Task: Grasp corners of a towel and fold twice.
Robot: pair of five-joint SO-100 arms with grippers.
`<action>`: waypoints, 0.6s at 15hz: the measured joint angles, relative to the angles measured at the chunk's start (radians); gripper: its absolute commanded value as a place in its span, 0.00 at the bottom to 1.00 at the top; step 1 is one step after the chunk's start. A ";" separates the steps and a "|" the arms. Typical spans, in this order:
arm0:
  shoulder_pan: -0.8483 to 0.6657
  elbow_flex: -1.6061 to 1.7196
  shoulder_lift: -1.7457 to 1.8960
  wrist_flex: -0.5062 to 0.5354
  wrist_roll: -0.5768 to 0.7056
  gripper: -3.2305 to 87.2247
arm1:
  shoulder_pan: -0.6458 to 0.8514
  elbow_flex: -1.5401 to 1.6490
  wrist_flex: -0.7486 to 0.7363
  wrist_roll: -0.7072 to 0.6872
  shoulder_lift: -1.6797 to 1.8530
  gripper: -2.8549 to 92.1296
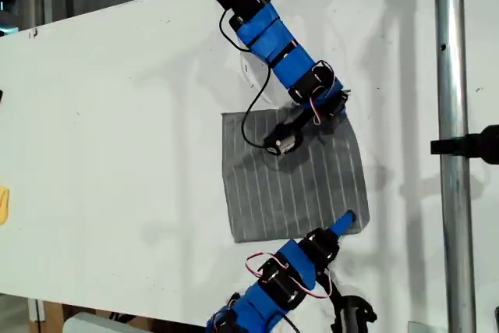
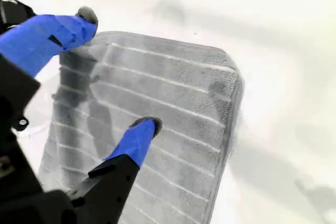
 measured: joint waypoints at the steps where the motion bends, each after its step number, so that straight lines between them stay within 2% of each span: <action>1: -0.002 0.000 -0.049 -0.031 -0.011 0.38 | 0.000 0.000 0.000 0.000 0.000 0.03; 6: 0.017 0.000 -0.219 -0.069 -0.117 0.37 | 0.003 0.000 -0.008 -0.002 0.000 0.03; 9: 0.051 0.000 -0.318 -0.103 -0.187 0.33 | 0.003 0.000 -0.008 -0.002 0.000 0.03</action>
